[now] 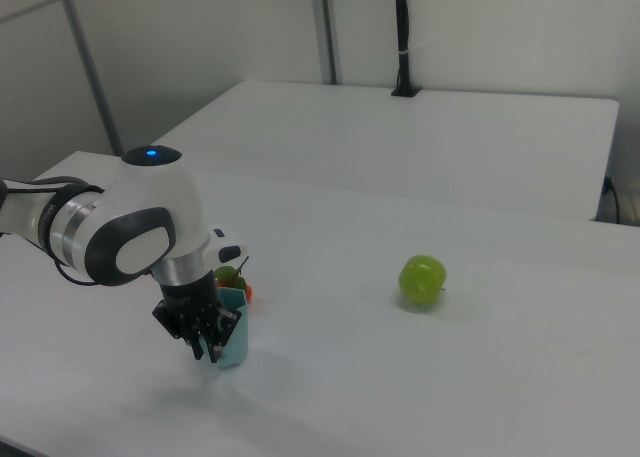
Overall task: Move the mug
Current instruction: 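Lower the teal mug onto the table and open the gripper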
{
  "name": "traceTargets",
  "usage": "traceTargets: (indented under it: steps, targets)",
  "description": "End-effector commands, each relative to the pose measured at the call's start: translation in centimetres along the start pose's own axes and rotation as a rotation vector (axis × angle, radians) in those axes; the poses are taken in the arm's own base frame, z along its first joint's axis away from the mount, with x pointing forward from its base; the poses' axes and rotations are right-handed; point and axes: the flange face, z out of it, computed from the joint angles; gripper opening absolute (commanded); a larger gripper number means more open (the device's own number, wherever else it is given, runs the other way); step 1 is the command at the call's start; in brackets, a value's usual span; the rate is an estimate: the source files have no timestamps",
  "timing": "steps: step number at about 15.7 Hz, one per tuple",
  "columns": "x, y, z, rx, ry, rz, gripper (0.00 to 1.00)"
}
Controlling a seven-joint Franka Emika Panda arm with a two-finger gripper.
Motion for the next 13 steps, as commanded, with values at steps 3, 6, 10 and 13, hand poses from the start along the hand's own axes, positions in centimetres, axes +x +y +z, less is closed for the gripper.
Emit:
traceTargets:
  steps: [3, 6, 10, 13]
  targets:
    - [-0.5, 0.2, 0.0, 0.017, -0.005, 0.068, 0.79]
    - [-0.5, 0.1, -0.2, 0.02, -0.009, 0.101, 1.0]
    - [-0.2, -0.5, -2.9, 0.041, -0.06, 0.129, 1.0]
    - [1.1, -0.8, -6.9, 0.047, -0.081, 0.121, 1.0]
